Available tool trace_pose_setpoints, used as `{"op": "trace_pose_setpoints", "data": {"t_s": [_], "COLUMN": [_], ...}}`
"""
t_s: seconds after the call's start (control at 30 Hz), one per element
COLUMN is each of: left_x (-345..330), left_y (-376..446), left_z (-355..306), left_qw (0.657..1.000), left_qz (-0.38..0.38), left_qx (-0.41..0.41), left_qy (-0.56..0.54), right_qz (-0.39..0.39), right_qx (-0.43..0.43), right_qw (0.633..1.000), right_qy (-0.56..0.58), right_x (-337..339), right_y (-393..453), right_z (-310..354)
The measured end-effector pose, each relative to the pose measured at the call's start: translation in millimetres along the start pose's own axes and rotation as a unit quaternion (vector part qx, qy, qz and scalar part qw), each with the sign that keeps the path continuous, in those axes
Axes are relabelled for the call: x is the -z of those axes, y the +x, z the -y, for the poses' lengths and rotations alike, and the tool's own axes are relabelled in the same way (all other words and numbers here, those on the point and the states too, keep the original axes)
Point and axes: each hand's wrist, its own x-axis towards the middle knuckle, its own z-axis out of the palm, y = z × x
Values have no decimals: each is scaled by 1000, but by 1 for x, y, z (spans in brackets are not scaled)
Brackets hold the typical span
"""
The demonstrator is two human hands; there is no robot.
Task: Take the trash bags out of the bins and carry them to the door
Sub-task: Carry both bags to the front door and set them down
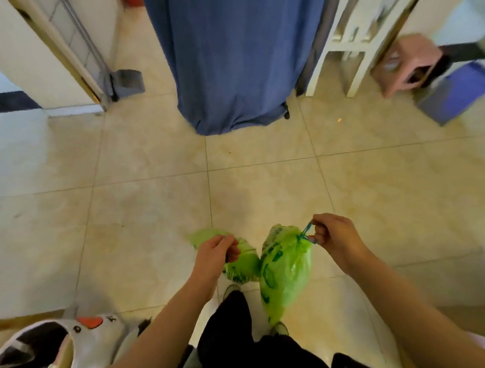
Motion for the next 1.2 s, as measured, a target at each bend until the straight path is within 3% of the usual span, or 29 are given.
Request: {"op": "trace_pose_setpoints", "data": {"t_s": [0.37,0.47,0.8,1.2], "left_x": [-117,-162,-336,-572], "left_y": [87,102,126,152], "left_z": [-106,-125,-176,-220], "left_qw": [973,967,968,916], "left_qz": [176,177,176,316], "left_qx": [-48,-70,-108,-133], "left_qy": [138,172,140,207], "right_qz": [-174,-180,-162,-284], "right_qx": [100,127,139,139], "right_qw": [979,973,977,944], "right_qy": [47,67,22,91], "right_x": [55,78,185,358], "right_y": [38,49,110,182], "right_z": [71,89,171,262]}}
